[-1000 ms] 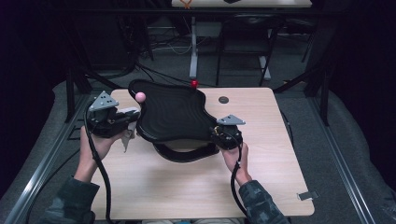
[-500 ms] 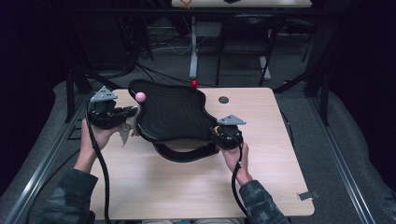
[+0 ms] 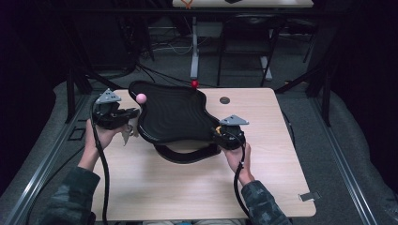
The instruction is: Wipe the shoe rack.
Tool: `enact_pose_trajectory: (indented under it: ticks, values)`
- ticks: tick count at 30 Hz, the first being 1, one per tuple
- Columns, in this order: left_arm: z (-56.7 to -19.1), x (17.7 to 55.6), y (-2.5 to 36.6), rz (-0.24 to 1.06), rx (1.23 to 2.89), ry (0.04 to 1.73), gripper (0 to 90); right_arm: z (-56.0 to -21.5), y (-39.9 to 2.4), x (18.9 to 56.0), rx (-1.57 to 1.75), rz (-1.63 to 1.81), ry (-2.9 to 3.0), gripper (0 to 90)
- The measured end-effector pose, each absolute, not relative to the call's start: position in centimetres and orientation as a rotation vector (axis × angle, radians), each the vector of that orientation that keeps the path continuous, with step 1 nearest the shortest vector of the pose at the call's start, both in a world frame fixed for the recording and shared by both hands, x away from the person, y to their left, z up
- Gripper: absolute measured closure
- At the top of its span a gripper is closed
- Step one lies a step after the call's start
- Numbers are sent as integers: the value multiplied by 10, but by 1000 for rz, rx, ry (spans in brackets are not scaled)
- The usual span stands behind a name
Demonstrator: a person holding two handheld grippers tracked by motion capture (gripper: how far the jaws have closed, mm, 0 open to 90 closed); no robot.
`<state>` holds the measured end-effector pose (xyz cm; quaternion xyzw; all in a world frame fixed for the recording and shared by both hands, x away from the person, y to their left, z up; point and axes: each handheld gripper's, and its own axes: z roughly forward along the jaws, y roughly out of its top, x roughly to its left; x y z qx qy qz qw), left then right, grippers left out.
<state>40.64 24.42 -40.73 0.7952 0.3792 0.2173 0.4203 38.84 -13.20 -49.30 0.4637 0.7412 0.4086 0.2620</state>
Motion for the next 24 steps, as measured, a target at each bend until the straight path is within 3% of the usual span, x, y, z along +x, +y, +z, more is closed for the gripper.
enact_pose_trajectory:
  ticks: [24]
  values:
    - [-477, 416, 242, 473, 2003, 1020, 841, -493, -132, 388, 1253, 1109, 2003, 597]
